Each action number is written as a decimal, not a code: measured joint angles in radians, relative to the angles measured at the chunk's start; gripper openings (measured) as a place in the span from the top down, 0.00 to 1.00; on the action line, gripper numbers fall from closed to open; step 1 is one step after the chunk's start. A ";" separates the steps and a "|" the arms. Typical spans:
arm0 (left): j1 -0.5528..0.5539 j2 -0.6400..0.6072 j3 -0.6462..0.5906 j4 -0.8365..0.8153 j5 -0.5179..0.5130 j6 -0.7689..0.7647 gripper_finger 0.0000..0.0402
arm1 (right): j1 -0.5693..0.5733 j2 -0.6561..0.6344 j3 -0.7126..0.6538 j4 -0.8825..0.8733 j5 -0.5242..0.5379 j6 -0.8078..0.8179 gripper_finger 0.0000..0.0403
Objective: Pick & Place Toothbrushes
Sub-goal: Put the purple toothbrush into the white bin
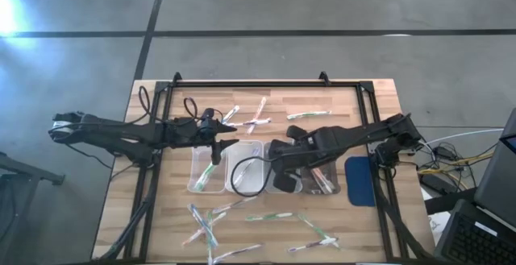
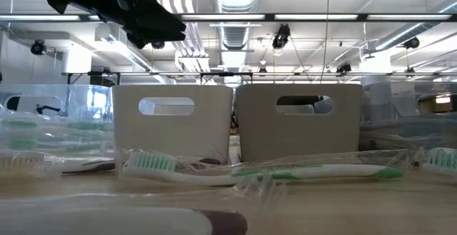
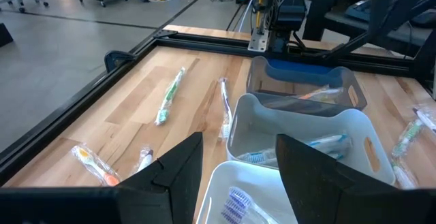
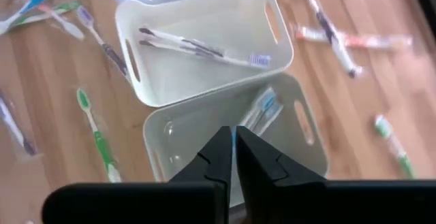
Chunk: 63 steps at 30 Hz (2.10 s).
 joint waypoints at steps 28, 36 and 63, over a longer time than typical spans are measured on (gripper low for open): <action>0.000 0.000 0.000 0.010 0.000 -0.010 0.53 | 0.022 -0.718 -0.461 0.178 0.160 -0.336 0.98; 0.000 0.000 0.000 0.010 0.000 -0.011 0.53 | 0.022 -0.981 -0.741 0.368 0.159 -0.452 0.98; 0.000 0.000 0.000 0.012 0.000 -0.011 0.53 | 0.022 -1.262 -1.637 1.153 0.147 -0.523 0.98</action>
